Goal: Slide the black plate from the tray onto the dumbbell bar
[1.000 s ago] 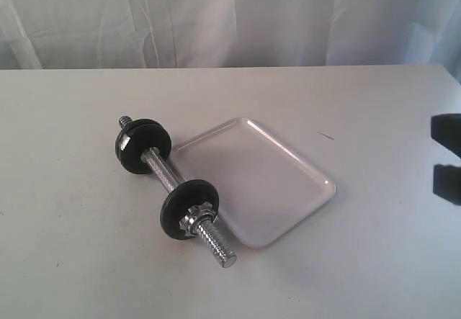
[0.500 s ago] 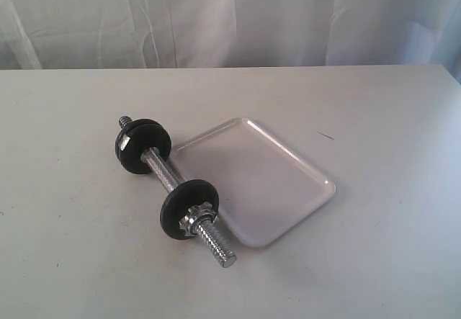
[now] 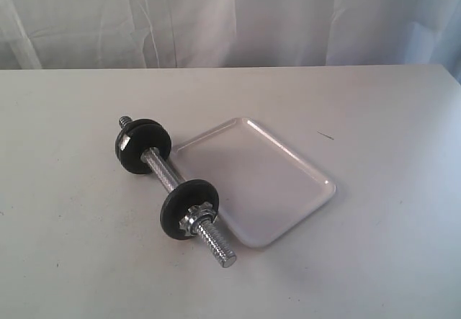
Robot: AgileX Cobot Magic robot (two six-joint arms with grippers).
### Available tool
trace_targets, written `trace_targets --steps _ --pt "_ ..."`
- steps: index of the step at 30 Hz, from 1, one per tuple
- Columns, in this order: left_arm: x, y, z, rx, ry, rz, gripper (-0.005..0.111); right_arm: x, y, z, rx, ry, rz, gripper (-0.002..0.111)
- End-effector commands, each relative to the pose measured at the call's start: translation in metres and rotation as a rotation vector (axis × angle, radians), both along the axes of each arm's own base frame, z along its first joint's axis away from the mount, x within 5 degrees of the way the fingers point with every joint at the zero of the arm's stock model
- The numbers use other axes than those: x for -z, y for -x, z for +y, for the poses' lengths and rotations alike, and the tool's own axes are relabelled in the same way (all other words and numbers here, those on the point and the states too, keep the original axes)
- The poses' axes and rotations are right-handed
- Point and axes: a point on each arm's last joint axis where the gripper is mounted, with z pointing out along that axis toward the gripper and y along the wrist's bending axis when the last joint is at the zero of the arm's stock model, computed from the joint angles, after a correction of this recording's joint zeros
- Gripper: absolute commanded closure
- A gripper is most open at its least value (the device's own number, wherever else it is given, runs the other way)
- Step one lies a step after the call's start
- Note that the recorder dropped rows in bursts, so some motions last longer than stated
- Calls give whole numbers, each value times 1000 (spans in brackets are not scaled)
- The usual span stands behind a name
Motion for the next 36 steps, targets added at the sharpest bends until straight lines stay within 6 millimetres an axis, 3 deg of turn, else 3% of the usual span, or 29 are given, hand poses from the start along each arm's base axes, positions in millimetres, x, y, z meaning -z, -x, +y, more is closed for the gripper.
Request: trace_targets --steps 1,17,19,21,24,28,36 --pt "1 1 1 -3 11 2 107 1 0 -1 6 9 -4 108" --pt "1 1 1 -4 11 1 107 1 0 -1 6 9 -4 108" --pt "4 1 3 -8 -83 -24 107 1 0 -1 6 9 -4 108" --pt "17 4 5 -11 -126 -13 107 1 0 -1 6 9 -4 108" --pt "55 16 9 -28 -68 81 107 1 0 -1 6 9 -4 108" --pt "93 32 15 -72 13 157 107 1 0 -1 6 9 -4 108" --pt "124 47 39 -386 260 165 107 1 0 -1 6 9 -4 108"
